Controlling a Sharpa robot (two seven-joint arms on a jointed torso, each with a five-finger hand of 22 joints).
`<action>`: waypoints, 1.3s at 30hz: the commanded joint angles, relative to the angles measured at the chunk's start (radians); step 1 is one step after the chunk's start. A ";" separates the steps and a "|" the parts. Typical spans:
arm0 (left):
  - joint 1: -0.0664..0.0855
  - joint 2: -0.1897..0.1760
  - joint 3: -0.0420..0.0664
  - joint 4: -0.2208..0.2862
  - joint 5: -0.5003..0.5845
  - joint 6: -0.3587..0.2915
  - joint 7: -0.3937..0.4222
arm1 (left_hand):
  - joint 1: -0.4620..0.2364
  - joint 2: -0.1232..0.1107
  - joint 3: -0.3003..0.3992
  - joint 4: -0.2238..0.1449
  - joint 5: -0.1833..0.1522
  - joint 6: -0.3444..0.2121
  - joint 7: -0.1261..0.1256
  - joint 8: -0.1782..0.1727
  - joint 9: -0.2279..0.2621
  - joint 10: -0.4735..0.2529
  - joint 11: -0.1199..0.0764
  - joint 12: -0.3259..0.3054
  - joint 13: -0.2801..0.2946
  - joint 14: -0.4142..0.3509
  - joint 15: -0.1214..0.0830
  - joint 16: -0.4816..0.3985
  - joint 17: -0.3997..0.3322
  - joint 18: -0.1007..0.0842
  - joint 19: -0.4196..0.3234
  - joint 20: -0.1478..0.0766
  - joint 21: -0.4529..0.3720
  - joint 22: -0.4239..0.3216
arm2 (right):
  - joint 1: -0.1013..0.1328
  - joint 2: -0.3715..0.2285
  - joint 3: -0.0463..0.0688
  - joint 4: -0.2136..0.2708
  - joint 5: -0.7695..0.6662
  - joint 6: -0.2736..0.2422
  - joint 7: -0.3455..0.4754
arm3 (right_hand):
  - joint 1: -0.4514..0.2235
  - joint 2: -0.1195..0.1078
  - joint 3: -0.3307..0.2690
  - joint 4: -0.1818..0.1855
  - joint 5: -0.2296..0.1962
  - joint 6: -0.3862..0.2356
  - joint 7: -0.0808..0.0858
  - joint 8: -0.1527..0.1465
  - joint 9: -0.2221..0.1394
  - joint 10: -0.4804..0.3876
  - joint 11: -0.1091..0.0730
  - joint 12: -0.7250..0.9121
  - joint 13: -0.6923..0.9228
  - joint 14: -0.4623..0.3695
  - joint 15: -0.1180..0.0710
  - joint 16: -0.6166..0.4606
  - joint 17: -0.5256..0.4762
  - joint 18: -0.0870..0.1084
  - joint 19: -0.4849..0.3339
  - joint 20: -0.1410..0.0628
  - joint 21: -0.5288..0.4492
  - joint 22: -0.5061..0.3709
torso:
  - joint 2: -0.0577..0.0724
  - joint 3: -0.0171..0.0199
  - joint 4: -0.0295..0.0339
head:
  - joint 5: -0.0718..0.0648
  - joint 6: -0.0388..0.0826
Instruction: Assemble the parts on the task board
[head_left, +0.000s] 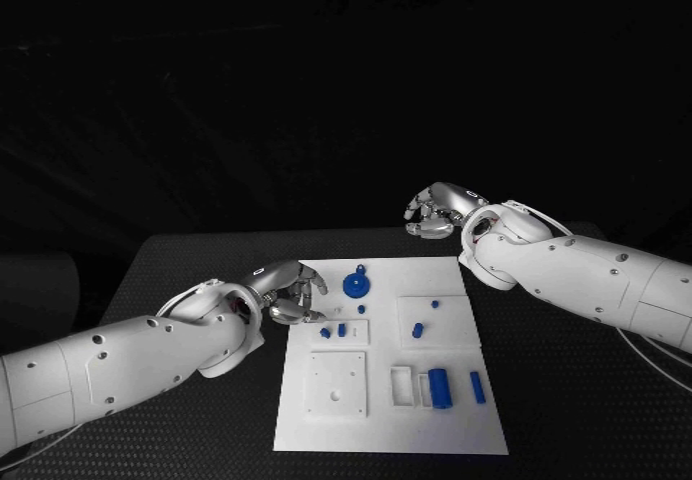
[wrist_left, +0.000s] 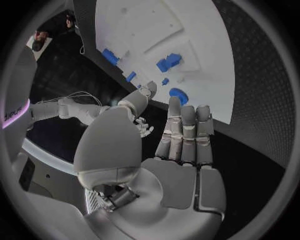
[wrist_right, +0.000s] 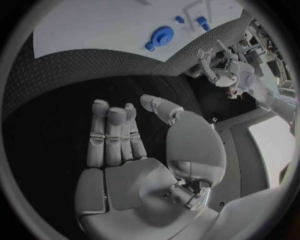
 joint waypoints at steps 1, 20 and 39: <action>0.039 0.003 0.002 -0.011 -0.059 0.196 0.103 | -0.024 0.021 0.007 0.031 0.002 0.038 -0.005 0.022 0.005 0.008 -0.002 -0.013 -0.011 0.010 0.000 -0.012 -0.008 -0.003 0.005 -0.068 -0.008 0.003 | 0.000 0.000 0.000 -0.004 0.006 -0.001 0.013 | -0.004 0.003 -0.001 -0.006 0.003 -0.001 0.007 -0.006 0.001 -0.003 0.004 0.003 -0.001 0.007 0.001 -0.007 0.001 0.015 0.007 0.003 -0.004 0.001 | 0.000 -0.0005 -0.0009 | -0.002 0.002; 0.168 0.077 -0.084 0.000 -0.668 0.392 0.036 | -0.138 -0.019 -0.068 0.173 -0.065 0.058 -0.063 0.021 -0.002 0.196 -0.063 0.021 0.010 0.175 -0.067 0.039 0.031 0.028 0.137 -0.122 0.050 0.023 | -0.001 0.006 0.000 -0.020 0.013 0.006 0.022 | -0.007 0.006 -0.002 -0.004 0.002 -0.001 0.008 -0.006 0.001 -0.003 0.004 0.004 -0.002 0.008 0.001 -0.007 0.002 0.015 0.007 0.004 -0.005 0.002 | 0.001 -0.0020 -0.0003 | -0.007 -0.004; 0.169 0.118 -0.086 -0.009 -0.720 0.410 0.054 | -0.113 -0.011 -0.191 0.337 -0.062 0.071 -0.081 0.007 -0.017 0.230 -0.080 0.040 0.055 0.200 -0.084 0.061 0.065 0.048 0.150 -0.143 0.089 0.021 | -0.002 0.009 0.000 -0.021 0.014 0.006 0.024 | -0.008 0.007 -0.003 -0.003 0.002 -0.002 0.008 -0.006 0.001 -0.003 0.004 0.005 -0.003 0.008 0.001 -0.007 0.002 0.015 0.008 0.004 -0.005 0.002 | 0.001 -0.0013 0.0004 | -0.009 -0.010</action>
